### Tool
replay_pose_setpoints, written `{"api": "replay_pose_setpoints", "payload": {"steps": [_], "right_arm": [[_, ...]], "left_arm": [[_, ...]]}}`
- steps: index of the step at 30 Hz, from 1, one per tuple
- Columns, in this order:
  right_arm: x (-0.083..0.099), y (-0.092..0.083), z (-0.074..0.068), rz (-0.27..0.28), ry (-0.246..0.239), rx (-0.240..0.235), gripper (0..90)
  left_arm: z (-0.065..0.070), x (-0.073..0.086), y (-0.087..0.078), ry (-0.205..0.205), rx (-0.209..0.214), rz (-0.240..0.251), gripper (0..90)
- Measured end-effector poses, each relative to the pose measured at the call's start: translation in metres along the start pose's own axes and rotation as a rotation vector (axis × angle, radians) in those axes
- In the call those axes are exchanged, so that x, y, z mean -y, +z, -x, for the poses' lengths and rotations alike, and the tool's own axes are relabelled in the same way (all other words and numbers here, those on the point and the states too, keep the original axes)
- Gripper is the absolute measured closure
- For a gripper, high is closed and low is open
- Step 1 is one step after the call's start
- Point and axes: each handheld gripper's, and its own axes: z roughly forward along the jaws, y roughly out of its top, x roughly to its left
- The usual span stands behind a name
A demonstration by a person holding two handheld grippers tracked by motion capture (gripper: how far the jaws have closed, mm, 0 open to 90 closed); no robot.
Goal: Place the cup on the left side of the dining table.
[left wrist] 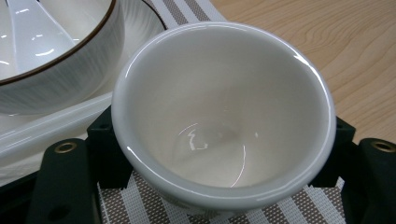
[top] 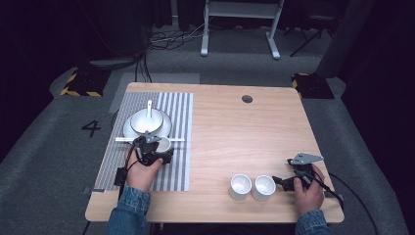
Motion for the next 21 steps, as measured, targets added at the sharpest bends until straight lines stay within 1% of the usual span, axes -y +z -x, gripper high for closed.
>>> {"api": "replay_pose_setpoints", "payload": {"steps": [4, 5, 7, 13, 21], "right_arm": [[0.000, 0.000, 0.000, 0.000, 0.000, 0.000, 0.0], [0.000, 0.000, 0.000, 0.000, 0.000, 0.000, 0.0], [0.000, 0.000, 0.000, 0.000, 0.000, 0.000, 0.0], [0.000, 0.000, 0.000, 0.000, 0.000, 0.000, 0.0], [0.000, 0.000, 0.000, 0.000, 0.000, 0.000, 0.0]], "left_arm": [[-0.002, 0.003, 0.007, -0.009, 0.013, -0.017, 26.6], [-0.002, 0.003, 0.008, -0.008, 0.009, -0.029, 26.6], [-0.002, 0.004, 0.010, -0.004, -0.001, -0.039, 26.6], [-0.003, 0.004, 0.015, 0.003, 0.005, -0.058, 26.6], [-0.002, 0.005, 0.017, 0.001, -0.007, -0.062, 26.5]]}}
